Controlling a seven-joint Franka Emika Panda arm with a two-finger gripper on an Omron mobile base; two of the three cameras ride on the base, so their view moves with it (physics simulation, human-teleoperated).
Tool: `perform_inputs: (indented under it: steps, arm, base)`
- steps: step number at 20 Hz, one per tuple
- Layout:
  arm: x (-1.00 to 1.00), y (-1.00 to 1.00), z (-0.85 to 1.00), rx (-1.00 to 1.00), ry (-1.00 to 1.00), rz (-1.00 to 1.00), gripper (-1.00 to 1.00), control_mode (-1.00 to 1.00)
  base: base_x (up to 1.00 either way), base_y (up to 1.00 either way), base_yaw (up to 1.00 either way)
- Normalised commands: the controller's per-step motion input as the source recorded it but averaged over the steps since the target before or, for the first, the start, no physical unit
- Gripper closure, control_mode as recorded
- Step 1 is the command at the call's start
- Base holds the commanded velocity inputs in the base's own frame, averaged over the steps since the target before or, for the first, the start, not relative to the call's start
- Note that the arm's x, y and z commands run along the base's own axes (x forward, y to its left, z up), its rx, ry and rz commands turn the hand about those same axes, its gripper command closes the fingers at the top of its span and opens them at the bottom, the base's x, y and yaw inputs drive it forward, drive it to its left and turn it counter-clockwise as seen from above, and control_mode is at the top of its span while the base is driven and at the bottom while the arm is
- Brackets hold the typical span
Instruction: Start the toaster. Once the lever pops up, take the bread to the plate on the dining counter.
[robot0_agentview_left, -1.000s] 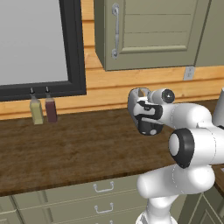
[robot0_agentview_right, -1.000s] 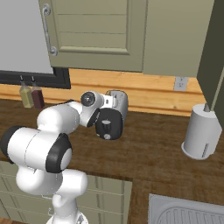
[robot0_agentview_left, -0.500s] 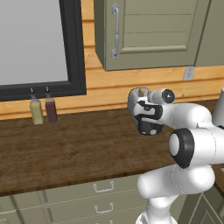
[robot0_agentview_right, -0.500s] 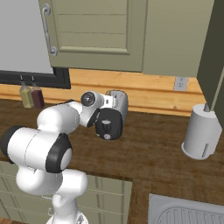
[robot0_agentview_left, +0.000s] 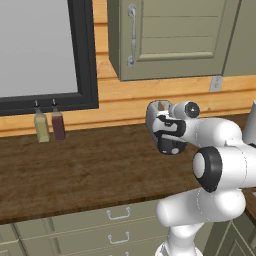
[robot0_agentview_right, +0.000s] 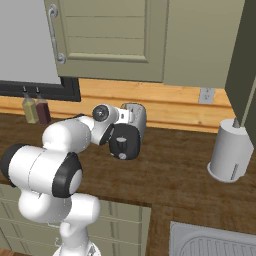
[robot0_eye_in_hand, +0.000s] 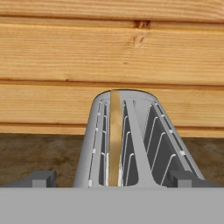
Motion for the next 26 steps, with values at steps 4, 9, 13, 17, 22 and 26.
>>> perform_inputs:
  steps: [4,9,13,17,22,26]
  arm:
    - [0.0,0.0,0.0,0.0,0.0,0.0,-1.0,-1.0]
    - [0.0,0.0,0.0,0.0,0.0,0.0,-1.0,-1.0]
    - [0.0,0.0,0.0,0.0,0.0,0.0,-1.0,-1.0]
    - [0.0,0.0,0.0,0.0,0.0,0.0,-1.0,-1.0]
    - [0.05,0.0,0.0,0.0,0.0,0.0,-1.0,-1.0]
    - [0.12,-0.02,0.0,0.0,0.0,0.0,-1.0,-1.0]
  base:
    - [0.0,0.0,0.0]
    - [0.0,0.0,0.0]
    - [0.0,0.0,0.0]
    - [0.0,0.0,0.0]
    - [0.0,0.0,0.0]
    - [0.0,0.0,0.0]
